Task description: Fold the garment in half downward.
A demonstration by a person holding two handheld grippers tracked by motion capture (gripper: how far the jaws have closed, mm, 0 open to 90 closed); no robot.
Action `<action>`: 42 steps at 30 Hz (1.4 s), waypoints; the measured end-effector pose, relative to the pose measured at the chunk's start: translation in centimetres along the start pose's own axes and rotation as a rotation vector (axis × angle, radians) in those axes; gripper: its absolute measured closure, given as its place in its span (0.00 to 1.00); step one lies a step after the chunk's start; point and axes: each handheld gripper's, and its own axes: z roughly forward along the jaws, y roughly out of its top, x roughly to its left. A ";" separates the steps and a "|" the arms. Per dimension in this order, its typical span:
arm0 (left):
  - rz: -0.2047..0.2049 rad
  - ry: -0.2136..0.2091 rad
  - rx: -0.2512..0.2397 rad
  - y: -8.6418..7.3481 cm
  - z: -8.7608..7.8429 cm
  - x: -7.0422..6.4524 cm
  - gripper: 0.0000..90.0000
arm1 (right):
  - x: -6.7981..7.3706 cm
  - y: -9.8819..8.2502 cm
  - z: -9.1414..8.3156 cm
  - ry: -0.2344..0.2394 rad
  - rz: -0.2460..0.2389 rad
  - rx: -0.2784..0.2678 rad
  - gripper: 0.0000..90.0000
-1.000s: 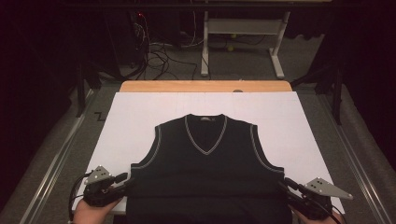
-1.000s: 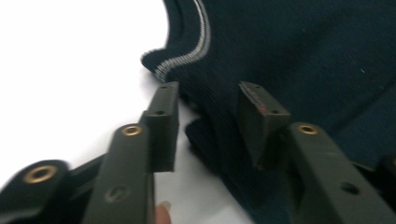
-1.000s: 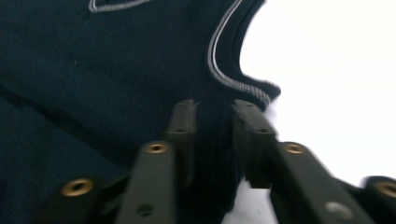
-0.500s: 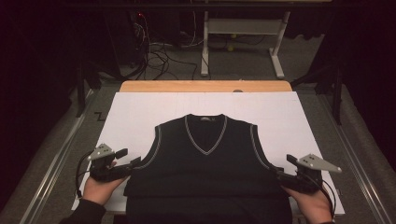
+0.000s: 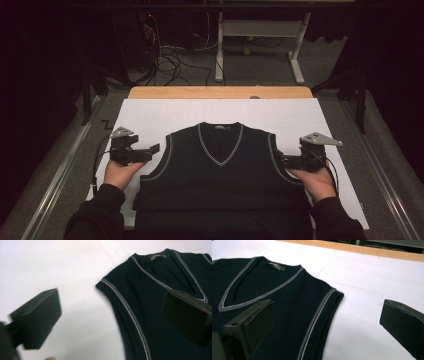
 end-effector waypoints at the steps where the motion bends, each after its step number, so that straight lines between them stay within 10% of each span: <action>1: 0.002 -0.008 0.003 0.2 0.4 0.0 0.00 | 0.0 0.2 0.4 -0.001 0.004 0.005 0.00; 12: -0.110 -0.006 0.135 1.9 5.4 0.6 0.01 | -0.6 1.4 4.8 -0.010 0.054 0.107 0.06; 19: -0.180 0.046 0.249 2.3 7.9 0.7 0.21 | -0.5 1.5 7.6 -0.021 0.098 0.231 0.24; 27: -0.134 0.074 0.286 3.1 9.0 -0.8 0.42 | -0.2 1.1 9.1 -0.082 0.109 0.275 0.37; 31: -0.079 0.144 0.301 3.2 9.5 -1.8 0.50 | 0.7 1.6 9.6 -0.097 0.038 0.306 0.47; 42: -0.089 0.074 0.291 3.1 9.6 -1.9 0.80 | 1.2 2.2 10.0 -0.079 0.046 0.324 0.81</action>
